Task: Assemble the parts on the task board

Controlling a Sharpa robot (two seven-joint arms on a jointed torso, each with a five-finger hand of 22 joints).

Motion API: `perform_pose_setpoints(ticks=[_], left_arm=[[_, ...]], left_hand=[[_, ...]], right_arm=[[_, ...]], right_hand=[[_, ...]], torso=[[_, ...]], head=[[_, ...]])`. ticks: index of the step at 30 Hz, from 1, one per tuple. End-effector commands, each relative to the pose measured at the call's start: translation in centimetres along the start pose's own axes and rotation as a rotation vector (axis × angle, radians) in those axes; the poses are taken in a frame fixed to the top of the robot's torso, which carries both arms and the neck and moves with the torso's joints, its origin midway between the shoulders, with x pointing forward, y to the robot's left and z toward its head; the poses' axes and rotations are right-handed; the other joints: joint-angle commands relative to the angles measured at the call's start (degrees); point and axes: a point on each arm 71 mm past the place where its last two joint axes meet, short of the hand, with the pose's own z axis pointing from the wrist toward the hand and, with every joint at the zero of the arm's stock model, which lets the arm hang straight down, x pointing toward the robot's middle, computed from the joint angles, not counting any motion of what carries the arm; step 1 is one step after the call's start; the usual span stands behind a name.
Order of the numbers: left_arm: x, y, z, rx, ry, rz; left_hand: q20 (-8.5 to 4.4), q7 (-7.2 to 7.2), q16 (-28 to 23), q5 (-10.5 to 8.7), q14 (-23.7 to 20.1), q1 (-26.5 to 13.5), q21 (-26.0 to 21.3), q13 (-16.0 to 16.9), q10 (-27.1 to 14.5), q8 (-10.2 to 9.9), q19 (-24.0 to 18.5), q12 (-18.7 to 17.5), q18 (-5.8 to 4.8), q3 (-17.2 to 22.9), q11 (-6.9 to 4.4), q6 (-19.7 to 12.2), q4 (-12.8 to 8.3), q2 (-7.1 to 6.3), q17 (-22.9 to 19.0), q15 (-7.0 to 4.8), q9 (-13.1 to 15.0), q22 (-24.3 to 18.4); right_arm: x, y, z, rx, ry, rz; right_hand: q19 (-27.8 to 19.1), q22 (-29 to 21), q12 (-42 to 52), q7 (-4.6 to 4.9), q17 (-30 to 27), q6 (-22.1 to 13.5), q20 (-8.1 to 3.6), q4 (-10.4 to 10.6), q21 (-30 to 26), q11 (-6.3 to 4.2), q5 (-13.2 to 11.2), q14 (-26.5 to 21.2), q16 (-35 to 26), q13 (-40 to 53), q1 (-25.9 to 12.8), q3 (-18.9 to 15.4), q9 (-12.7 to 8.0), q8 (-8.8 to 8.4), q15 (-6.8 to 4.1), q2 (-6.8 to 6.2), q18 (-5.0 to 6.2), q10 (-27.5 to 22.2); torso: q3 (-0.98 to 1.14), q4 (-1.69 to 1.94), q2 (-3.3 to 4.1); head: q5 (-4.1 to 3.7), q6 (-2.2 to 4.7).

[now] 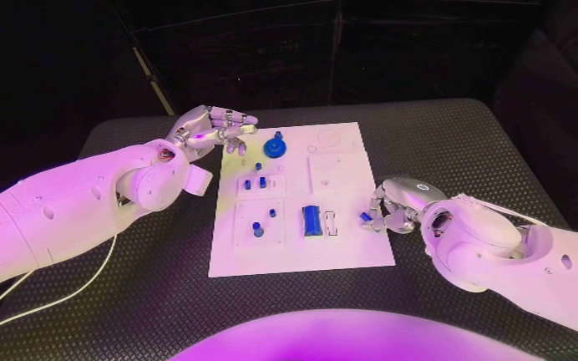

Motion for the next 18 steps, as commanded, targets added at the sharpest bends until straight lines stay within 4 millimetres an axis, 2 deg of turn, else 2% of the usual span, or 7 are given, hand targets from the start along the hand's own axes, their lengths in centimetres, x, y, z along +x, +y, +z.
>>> perform_pose_setpoints(ticks=[1,4,6,9,11,13,18], left_arm=[[0.06,-0.19,0.00,0.013,0.008,-0.007],[0.04,-0.19,-0.01,0.013,0.008,-0.006],[0.06,-0.20,-0.02,0.013,0.008,-0.007],[0.05,-0.20,-0.02,0.014,0.008,-0.007],[0.04,-0.19,-0.02,0.014,0.008,-0.007],[0.04,-0.19,-0.03,0.014,0.008,-0.007],[0.07,-0.20,-0.02,0.016,0.007,-0.007]], left_hand=[[0.23,-0.08,-0.4,-0.09,-0.4,-0.2,-0.2,0.1,-0.3,0.3,-0.2,0.4,1.16,-0.4,0.08,-0.4,0.0,0.30,-0.1,0.17,-0.1,-0.1],[0.23,-0.08,-0.4,-0.09,-0.4,-0.2,-0.2,0.1,-0.3,0.3,-0.2,0.4,1.16,-0.4,0.08,-0.4,0.0,0.30,-0.1,0.17,-0.1,-0.1],[0.23,-0.08,-0.4,-0.09,-0.4,-0.2,-0.2,0.1,-0.3,0.3,-0.2,0.4,1.16,-0.4,0.08,-0.4,0.0,0.30,-0.1,0.17,-0.1,-0.1],[0.23,-0.08,-0.4,-0.09,-0.4,-0.2,-0.2,0.1,-0.3,0.3,-0.2,0.4,1.16,-0.4,0.08,-0.4,0.0,0.30,-0.1,0.17,-0.1,-0.1],[0.23,-0.08,-0.4,-0.09,-0.4,-0.2,-0.2,0.1,-0.3,0.3,-0.2,0.4,1.16,-0.4,0.08,-0.4,0.0,0.30,-0.1,0.17,-0.1,-0.1],[0.24,-0.11,-0.4,-0.08,-0.4,-0.2,-0.3,0.1,-0.4,0.3,-0.2,0.5,1.16,-0.5,0.06,-0.4,0.0,0.37,-0.1,0.17,-0.1,-0.1],[0.23,-0.16,-0.4,-0.06,-0.4,0.0,-0.3,0.1,-0.4,0.4,-0.2,0.6,1.17,-0.4,0.02,-0.4,-0.2,0.50,-0.1,0.13,-0.1,-0.2]], right_arm=[[1.14,-0.23,-0.09,0.028,0.071,-0.081],[1.10,-0.09,-0.10,0.029,0.059,-0.078],[1.00,0.01,-0.14,0.030,0.043,-0.064],[0.81,0.16,-0.30,0.036,0.021,-0.022],[0.74,0.15,-0.44,0.045,0.019,0.017],[0.71,0.18,-0.63,0.056,0.023,0.073],[0.56,0.63,-0.98,0.052,0.019,0.159]], right_hand=[[0.0,0.1,-0.5,-0.12,9.5,0.7,-0.02,-1.3,-0.1,-0.42,-4.0,4.8,-0.2,1.9,2.7,1.4,-0.6,-0.62,-0.23,1.65,-0.44,0.0],[0.1,0.2,-0.5,-0.29,9.6,1.1,-0.12,-2.0,-0.1,-0.58,-4.7,4.8,-0.2,2.0,4.0,3.0,-0.8,-1.11,-0.33,2.58,-0.46,0.0],[0.2,0.3,-0.6,-0.45,9.6,1.4,-0.27,-2.5,-0.1,-0.76,-4.3,4.8,-0.2,2.0,5.2,4.5,-1.0,-1.50,-0.49,3.42,-0.48,0.0],[0.3,0.5,-0.6,-0.52,9.7,1.6,-0.40,-2.7,0.0,-0.85,-2.9,4.9,-0.2,2.1,5.6,6.3,-1.3,-2.07,-0.56,3.83,-0.52,0.0],[0.3,0.6,-0.6,-0.56,9.8,1.7,-0.44,-2.5,0.0,-0.89,-2.4,4.9,-0.1,2.2,5.5,7.1,-1.4,-2.28,-0.59,4.07,-0.53,0.0],[0.4,0.7,-0.5,-0.61,9.9,1.8,-0.49,-2.4,0.1,-0.94,-1.5,4.9,-0.1,2.3,5.3,8.3,-1.5,-2.57,-0.64,4.18,-0.56,0.1],[0.5,0.8,-0.5,-0.65,10.1,2.0,-0.53,-2.0,0.2,-0.94,-0.7,4.9,0.0,2.4,4.6,10.2,-1.6,-3.00,-0.66,3.85,-0.58,0.2]], torso=[[-0.02,-0.04,0.04],[-0.03,-0.08,-0.01],[-0.01,-0.06,-0.01],[0.06,-0.09,-0.02],[0.04,-0.04,-0.06],[-0.08,0.07,-0.05],[0.00,0.06,0.03]], head=[[0.02,-0.02],[0.05,-0.05],[0.06,-0.05],[0.23,-0.05],[0.21,-0.10],[0.04,-0.07],[0.08,0.05]])
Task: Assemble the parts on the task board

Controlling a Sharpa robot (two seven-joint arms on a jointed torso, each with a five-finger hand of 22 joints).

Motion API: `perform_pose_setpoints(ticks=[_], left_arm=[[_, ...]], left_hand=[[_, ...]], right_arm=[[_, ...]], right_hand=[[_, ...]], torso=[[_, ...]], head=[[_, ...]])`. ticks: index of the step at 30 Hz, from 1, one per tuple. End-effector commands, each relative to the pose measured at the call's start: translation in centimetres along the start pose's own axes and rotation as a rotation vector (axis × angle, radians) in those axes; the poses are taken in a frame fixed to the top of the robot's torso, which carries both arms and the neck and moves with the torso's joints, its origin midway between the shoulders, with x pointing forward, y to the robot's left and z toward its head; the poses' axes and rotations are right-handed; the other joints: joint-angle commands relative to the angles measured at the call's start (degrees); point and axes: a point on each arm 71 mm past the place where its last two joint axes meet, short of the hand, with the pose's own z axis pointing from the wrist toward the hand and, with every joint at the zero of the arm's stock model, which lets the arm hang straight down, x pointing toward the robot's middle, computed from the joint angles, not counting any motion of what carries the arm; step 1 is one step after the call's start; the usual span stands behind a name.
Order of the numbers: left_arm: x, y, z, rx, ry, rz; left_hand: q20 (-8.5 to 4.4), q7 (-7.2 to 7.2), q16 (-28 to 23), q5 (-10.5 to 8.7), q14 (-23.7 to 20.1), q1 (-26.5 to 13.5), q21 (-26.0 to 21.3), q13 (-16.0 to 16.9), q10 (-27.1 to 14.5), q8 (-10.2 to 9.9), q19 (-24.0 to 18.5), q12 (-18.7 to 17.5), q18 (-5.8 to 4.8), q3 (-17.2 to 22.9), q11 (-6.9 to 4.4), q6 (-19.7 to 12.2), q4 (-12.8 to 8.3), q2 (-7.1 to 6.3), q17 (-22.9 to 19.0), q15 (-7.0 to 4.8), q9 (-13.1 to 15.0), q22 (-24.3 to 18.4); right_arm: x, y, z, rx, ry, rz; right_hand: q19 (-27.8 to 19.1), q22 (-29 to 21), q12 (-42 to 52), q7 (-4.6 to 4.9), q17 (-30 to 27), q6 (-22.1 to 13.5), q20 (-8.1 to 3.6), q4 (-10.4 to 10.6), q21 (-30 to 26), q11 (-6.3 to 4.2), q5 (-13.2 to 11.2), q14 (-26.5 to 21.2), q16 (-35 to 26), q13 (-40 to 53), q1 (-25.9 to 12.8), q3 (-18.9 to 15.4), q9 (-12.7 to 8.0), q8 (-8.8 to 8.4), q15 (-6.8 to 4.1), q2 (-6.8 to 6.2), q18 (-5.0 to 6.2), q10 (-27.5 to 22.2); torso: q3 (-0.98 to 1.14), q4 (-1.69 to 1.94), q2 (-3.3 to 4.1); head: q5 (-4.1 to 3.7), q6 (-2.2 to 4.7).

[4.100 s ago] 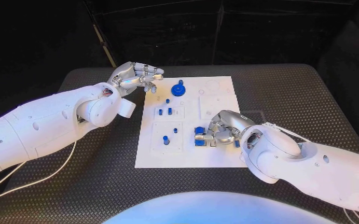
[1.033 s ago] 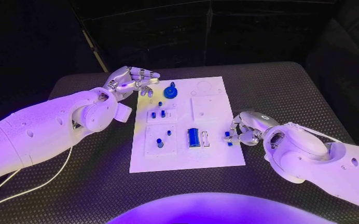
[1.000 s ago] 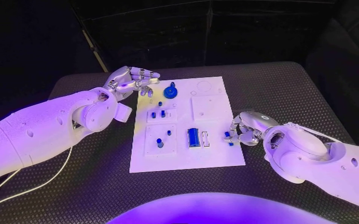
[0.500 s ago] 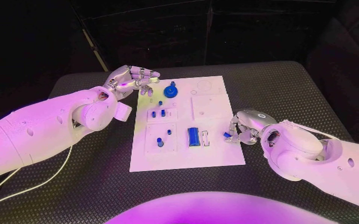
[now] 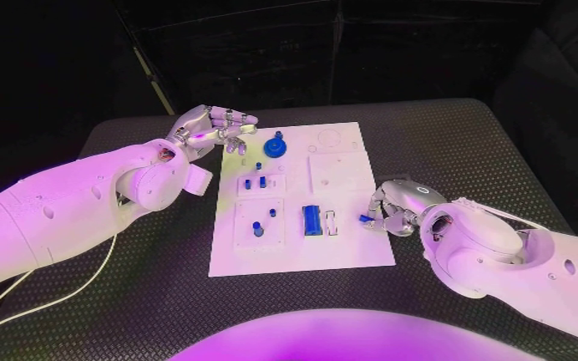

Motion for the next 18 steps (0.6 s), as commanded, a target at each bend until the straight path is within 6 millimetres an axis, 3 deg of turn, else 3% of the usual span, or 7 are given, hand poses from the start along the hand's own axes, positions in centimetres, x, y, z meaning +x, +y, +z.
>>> perform_pose_setpoints(ticks=[1,6,10,18], left_arm=[[0.1,-0.2,0.0,0.017,0.008,-0.007],[0.2,-0.2,0.0,0.020,0.007,-0.007],[0.2,-0.3,0.1,0.025,0.002,-0.005],[0.2,-0.3,0.0,0.032,-0.004,-0.003]], left_hand=[[0.23,-0.16,-0.4,-0.06,-0.2,0.0,-0.3,0.1,-0.4,0.4,-0.2,0.3,1.18,-0.1,0.01,-0.4,-0.2,0.50,0.0,-0.07,-0.1,-0.1],[0.21,-0.16,-0.4,-0.06,-0.2,0.2,-0.4,0.1,-0.5,0.4,-0.2,0.4,1.19,-0.1,-0.01,-0.4,-0.3,0.58,-0.1,-0.09,-0.1,-0.1],[0.19,-0.18,-0.4,-0.06,-0.2,0.4,-0.4,0.2,-0.5,0.5,-0.1,0.5,1.20,0.0,-0.03,-0.3,-0.4,0.68,0.0,-0.12,-0.1,-0.1],[0.17,-0.19,-0.3,-0.06,-0.2,0.6,-0.4,0.2,-0.5,0.5,-0.1,0.6,1.21,0.0,-0.06,-0.3,-0.6,0.77,0.0,-0.14,-0.1,-0.2]], right_arm=[[0.3,0.1,-0.3,0.035,0.017,0.121],[0.2,0.7,-0.5,0.018,-0.004,0.210],[0.2,1.4,-0.4,-0.007,-0.013,0.245],[0.5,2.5,0.1,-0.033,0.000,0.281]], right_hand=[[0.3,0.1,-0.2,-0.09,10.0,0.7,-0.32,0.0,0.2,-0.31,0.4,5.0,0.0,0.0,2.0,1.0,0.2,-0.09,-0.33,2.52,-0.58,0.3],[0.3,0.2,-0.2,-0.11,10.1,1.1,-0.34,0.4,0.2,-0.31,0.4,5.1,0.0,0.1,0.9,2.9,0.2,-0.45,-0.36,1.57,-0.59,0.4],[0.4,0.5,-0.1,-0.23,10.3,1.6,-0.37,1.1,0.3,-0.39,2.2,5.1,0.1,0.3,-0.6,5.8,0.2,-0.87,-0.41,0.14,-0.64,0.6],[0.6,0.7,0.1,-0.27,10.6,2.1,-0.42,1.9,0.4,-0.47,2.6,5.2,0.2,0.5,-2.5,8.0,0.4,-1.06,-0.46,-1.38,-0.67,0.9]], torso=[[0.05,0.03,0.06],[-0.08,0.05,0.06],[-0.07,0.02,0.05],[-0.06,-0.02,0.07]], head=[[0.01,0.11],[0.08,0.14],[0.25,0.09],[0.52,-0.04]])
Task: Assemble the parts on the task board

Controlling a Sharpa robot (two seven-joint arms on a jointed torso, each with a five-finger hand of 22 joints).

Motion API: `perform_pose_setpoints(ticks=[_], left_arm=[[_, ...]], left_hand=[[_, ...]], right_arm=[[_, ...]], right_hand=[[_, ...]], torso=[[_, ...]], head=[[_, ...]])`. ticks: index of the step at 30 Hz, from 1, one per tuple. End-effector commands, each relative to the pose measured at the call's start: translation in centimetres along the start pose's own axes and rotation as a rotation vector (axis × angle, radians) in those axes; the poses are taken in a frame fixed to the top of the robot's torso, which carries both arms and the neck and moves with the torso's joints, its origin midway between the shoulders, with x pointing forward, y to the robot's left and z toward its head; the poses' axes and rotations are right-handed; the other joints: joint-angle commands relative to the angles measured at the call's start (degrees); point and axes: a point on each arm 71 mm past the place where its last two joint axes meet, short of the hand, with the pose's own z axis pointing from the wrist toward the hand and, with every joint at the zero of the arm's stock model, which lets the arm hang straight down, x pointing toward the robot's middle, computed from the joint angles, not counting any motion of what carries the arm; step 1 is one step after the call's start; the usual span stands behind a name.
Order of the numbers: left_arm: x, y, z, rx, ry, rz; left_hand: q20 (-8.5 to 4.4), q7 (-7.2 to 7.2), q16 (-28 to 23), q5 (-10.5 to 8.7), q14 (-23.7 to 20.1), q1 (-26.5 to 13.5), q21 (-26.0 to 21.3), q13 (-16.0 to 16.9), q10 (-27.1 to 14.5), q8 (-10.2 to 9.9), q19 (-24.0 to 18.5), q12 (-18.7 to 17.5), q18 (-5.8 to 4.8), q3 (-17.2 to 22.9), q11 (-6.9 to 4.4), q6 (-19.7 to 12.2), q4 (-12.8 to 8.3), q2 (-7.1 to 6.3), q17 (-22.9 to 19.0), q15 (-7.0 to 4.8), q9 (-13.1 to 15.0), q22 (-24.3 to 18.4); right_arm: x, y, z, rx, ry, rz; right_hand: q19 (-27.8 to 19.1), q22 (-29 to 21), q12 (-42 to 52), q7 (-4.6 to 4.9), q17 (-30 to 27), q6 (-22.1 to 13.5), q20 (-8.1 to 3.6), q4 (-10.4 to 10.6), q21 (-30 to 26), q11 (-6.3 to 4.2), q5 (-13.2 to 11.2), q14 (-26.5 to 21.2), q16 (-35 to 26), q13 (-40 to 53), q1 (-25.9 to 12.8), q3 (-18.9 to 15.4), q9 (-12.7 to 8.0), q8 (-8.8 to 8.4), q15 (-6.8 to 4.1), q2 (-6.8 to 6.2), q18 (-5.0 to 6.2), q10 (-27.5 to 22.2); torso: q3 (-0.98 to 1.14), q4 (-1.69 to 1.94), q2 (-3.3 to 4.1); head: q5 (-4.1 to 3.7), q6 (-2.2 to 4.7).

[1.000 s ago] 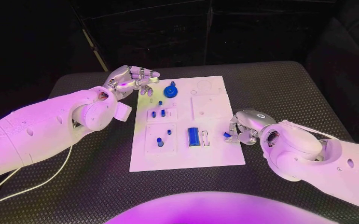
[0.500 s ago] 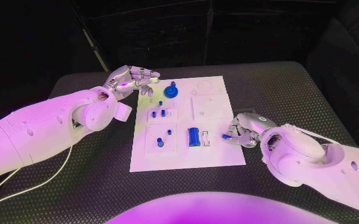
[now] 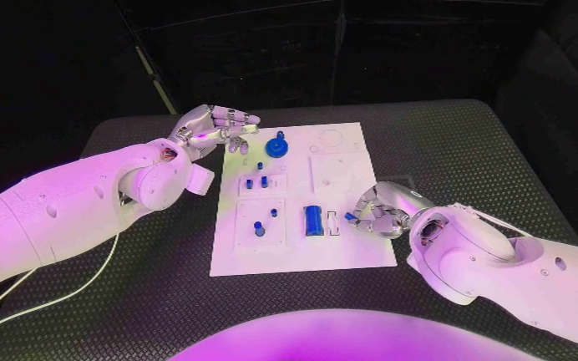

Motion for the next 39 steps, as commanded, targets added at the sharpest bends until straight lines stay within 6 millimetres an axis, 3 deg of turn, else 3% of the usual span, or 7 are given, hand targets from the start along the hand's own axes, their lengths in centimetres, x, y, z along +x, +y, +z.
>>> perform_pose_setpoints(ticks=[1,7,21,23,33,36,39], left_arm=[[0.1,-0.3,0.0,0.026,-0.003,-0.003],[0.1,-0.3,0.0,0.027,-0.002,-0.003],[0.2,-0.3,0.1,0.026,0.002,-0.005],[0.2,-0.3,0.1,0.025,0.002,-0.005],[0.3,-0.2,0.2,0.020,0.008,-0.007],[0.3,-0.2,0.2,0.019,0.008,-0.007],[0.3,-0.2,0.2,0.018,0.008,-0.008]], left_hand=[[0.17,-0.19,-0.3,-0.06,-0.2,0.2,-0.2,0.0,-0.5,0.3,-0.1,0.2,0.59,0.0,-0.06,-0.3,-0.2,0.39,0.0,-0.14,-0.1,-0.1],[0.17,-0.19,-0.3,-0.06,-0.2,0.2,-0.2,0.0,-0.5,0.3,-0.1,0.2,0.59,0.0,-0.06,-0.3,-0.2,0.39,0.0,-0.14,-0.1,-0.1],[0.16,-0.18,-0.3,-0.07,-0.2,0.3,-0.2,0.1,-0.5,0.3,-0.1,0.3,0.59,0.0,-0.06,-0.3,-0.3,0.49,0.1,-0.15,-0.1,-0.1],[0.16,-0.18,-0.3,-0.07,-0.2,0.3,-0.2,0.1,-0.5,0.3,-0.1,0.3,0.59,0.0,-0.06,-0.3,-0.3,0.49,0.1,-0.15,-0.1,-0.1],[0.16,-0.17,-0.3,-0.07,-0.2,0.3,-0.2,0.1,-0.5,0.4,-0.1,0.3,0.59,0.0,-0.05,-0.3,-0.3,0.57,0.0,-0.15,-0.1,-0.1],[0.16,-0.17,-0.3,-0.07,-0.2,0.3,-0.2,0.1,-0.5,0.4,-0.1,0.3,0.59,0.0,-0.05,-0.3,-0.3,0.57,0.0,-0.15,-0.1,-0.1],[0.16,-0.17,-0.3,-0.07,-0.2,0.3,-0.2,0.1,-0.5,0.4,-0.1,0.3,0.59,0.0,-0.05,-0.3,-0.3,0.57,0.0,-0.15,-0.1,-0.1]], right_arm=[[0.1,0.4,0.2,-0.017,-0.006,0.060],[0.9,1.0,0.9,-0.016,0.043,0.055],[1.6,1.9,1.8,-0.006,0.041,0.053],[1.6,2.0,1.8,-0.005,0.042,0.052],[1.8,2.1,2.0,-0.005,0.047,0.042],[1.8,2.2,2.0,-0.008,0.045,0.043],[1.8,2.2,2.0,-0.008,0.041,0.045]], right_hand=[[0.3,0.1,0.3,-0.90,10.6,1.4,-0.21,0.2,0.4,0.06,0.0,5.2,0.3,2.3,-1.3,0.7,0.5,0.17,-0.46,-0.20,-0.67,0.3],[0.4,0.3,0.4,-1.00,10.7,1.9,-0.20,2.0,0.4,0.03,-0.5,5.2,0.3,2.6,-4.2,2.2,0.7,0.06,-0.45,-0.62,-0.70,0.6],[0.5,0.4,0.6,-1.19,10.9,2.9,-0.31,3.9,0.5,-0.13,-1.1,5.2,0.4,2.8,-7.7,3.1,1.2,0.27,-0.58,-2.18,-0.72,0.9],[0.5,0.4,0.6,-1.21,10.9,3.1,-0.33,4.3,0.5,-0.14,0.9,5.2,0.4,2.8,-8.7,2.8,1.4,0.33,-0.62,-2.64,-0.72,0.9],[0.5,0.5,0.6,-1.28,10.9,3.7,-0.38,5.5,0.4,-0.19,2.3,5.2,0.4,2.9,-11.6,0.4,2.0,0.75,-0.64,-3.89,-0.72,1.0],[0.5,0.5,0.6,-1.21,10.9,3.8,-0.36,5.9,0.4,-0.11,2.2,5.2,0.4,3.0,-13.7,-1.6,2.2,0.85,-0.59,-4.51,-0.72,1.1],[0.5,0.5,0.6,-1.25,10.8,3.7,-0.34,5.9,0.4,-0.13,-0.6,5.2,0.4,3.0,-15.5,-3.7,2.4,0.88,-0.58,-4.47,-0.72,1.1]], torso=[[0.00,-0.04,0.02],[-0.03,-0.01,-0.01],[0.00,-0.08,0.02],[0.01,-0.12,-0.01],[0.05,-0.10,-0.05],[0.05,-0.11,-0.05],[0.08,-0.09,-0.01]], head=[[0.13,-0.08],[0.15,-0.16],[0.37,-0.26],[0.42,-0.28],[0.44,-0.32],[0.46,-0.31],[0.49,-0.33]])
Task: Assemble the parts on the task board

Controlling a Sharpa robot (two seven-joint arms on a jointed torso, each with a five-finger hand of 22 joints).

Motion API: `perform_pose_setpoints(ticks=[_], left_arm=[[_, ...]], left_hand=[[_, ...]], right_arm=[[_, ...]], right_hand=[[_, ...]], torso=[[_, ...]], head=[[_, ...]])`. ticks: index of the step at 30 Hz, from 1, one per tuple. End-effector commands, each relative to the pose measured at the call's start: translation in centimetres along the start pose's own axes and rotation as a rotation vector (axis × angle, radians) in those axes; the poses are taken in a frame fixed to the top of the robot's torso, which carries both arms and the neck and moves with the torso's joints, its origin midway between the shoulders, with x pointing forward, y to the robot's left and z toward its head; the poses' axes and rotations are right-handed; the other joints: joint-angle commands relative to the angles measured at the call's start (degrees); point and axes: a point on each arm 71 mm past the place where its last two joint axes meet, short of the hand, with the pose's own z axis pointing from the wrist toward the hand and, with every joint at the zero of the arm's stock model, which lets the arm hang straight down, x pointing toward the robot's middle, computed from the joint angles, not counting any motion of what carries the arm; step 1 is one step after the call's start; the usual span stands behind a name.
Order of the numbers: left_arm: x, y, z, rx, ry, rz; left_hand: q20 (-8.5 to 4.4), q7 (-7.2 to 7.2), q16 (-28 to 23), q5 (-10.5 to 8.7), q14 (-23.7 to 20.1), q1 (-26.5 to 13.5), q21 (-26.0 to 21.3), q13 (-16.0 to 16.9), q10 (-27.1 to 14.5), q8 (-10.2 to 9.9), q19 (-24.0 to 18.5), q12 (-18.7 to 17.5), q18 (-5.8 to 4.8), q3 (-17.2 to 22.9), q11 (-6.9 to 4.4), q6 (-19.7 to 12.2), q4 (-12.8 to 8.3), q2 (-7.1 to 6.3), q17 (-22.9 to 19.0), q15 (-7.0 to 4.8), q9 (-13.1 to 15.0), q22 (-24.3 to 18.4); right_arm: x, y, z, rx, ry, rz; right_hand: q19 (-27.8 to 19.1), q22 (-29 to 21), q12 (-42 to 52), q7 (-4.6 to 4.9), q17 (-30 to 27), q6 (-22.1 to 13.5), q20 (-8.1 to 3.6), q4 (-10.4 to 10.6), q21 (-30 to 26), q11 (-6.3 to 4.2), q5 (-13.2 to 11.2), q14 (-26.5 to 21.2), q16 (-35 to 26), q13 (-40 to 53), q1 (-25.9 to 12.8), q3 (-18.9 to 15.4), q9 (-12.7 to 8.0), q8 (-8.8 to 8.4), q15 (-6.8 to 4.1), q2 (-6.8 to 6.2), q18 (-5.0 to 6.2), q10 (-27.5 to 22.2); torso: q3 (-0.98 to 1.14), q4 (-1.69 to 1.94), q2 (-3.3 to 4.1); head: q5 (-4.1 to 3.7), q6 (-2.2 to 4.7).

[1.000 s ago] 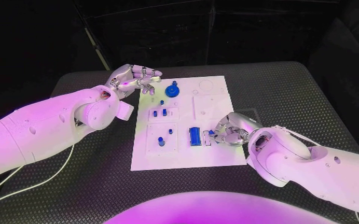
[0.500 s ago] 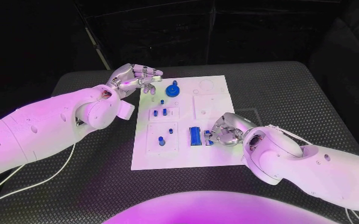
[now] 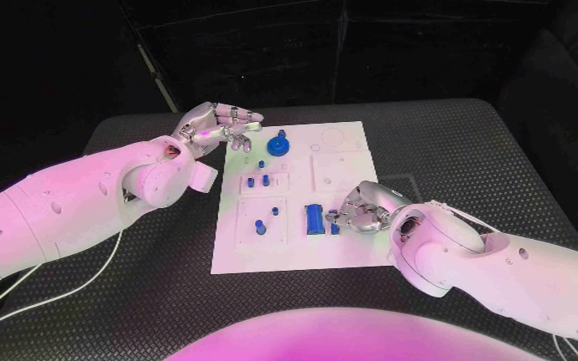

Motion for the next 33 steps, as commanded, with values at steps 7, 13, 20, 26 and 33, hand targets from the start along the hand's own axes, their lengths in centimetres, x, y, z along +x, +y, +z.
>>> perform_pose_setpoints(ticks=[7,13,20,26,33], left_arm=[[0.1,-0.2,0.0,0.011,0.007,-0.007],[0.0,-0.2,0.0,0.011,0.006,-0.006],[-0.1,-0.2,0.0,0.011,0.003,-0.005],[-0.3,-0.1,0.0,0.012,-0.003,-0.003],[-1.0,0.0,0.0,0.016,-0.053,-0.046]], left_hand=[[0.16,-0.16,-0.3,-0.07,-0.2,0.1,-0.2,0.0,-0.5,0.4,-0.1,0.3,0.68,0.0,-0.05,-0.3,-0.3,0.34,0.0,-0.15,-0.1,-0.1],[0.16,-0.16,-0.3,-0.07,-0.2,0.1,-0.2,0.0,-0.5,0.4,-0.1,0.3,0.68,0.0,-0.05,-0.3,-0.3,0.34,0.0,-0.15,-0.1,-0.1],[0.16,-0.16,-0.3,-0.07,-0.2,0.1,-0.2,0.0,-0.5,0.4,-0.1,0.3,0.68,0.0,-0.05,-0.3,-0.3,0.34,0.0,-0.15,-0.1,-0.1],[0.16,-0.12,-0.4,-0.08,-0.3,-0.1,-0.3,0.1,-0.6,0.4,0.0,0.4,0.66,-0.1,0.01,-0.3,-0.2,0.35,-0.2,-0.12,-0.1,-0.1],[0.38,-0.09,-1.9,-0.10,-1.6,-1.7,-0.8,0.2,-1.1,0.4,-0.4,0.6,0.55,-1.3,0.12,-0.6,0.7,0.00,-2.4,0.21,-0.2,-0.4]], right_arm=[[0.0,0.1,-0.1,-0.012,-0.004,-0.008],[-0.1,0.1,-0.3,-0.028,0.007,-0.020],[-0.8,-0.2,-0.7,-0.082,-0.027,0.015],[-1.6,-1.3,-1.1,-0.128,-0.028,0.258],[-4.6,-2.6,0.9,-0.197,-0.044,0.570]], right_hand=[[0.3,0.1,0.1,0.20,10.9,-0.2,-0.18,-0.1,0.2,0.12,-4.7,5.0,0.2,3.9,-1.7,-3.8,0.4,0.04,-0.42,0.78,-0.71,0.3],[0.3,0.1,0.2,0.18,10.9,-0.3,-0.23,-2.0,0.2,0.09,-5.1,5.0,0.2,4.0,1.9,-5.0,0.8,0.18,-0.47,0.60,-0.71,0.4],[-0.1,-0.6,-0.5,0.80,10.4,-1.9,-0.11,-3.7,-0.3,0.52,-7.1,4.9,-0.1,3.6,4.8,-6.6,0.7,-0.68,-0.20,0.54,-0.58,-0.1],[-4.6,-8.6,-7.8,3.58,4.6,-9.0,1.54,-2.3,-5.4,2.98,-8.5,3.5,-3.2,-2.3,4.6,-9.5,-0.9,-4.90,1.84,0.67,0.98,-4.8],[-18.7,-33.0,-28.0,5.19,-14.5,-11.6,3.27,-3.1,-23.7,4.49,-7.4,-2.9,-16.9,-19.3,8.8,-11.1,-1.6,-5.92,3.29,3.41,5.57,-19.7]], torso=[[0.01,-0.02,0.00],[0.02,-0.05,-0.02],[0.03,-0.08,-0.10],[-0.06,0.16,-0.34],[-0.33,0.54,-1.45]], head=[[0.02,0.01],[0.03,0.04],[0.09,0.22],[-0.09,0.98],[-0.75,2.56]])
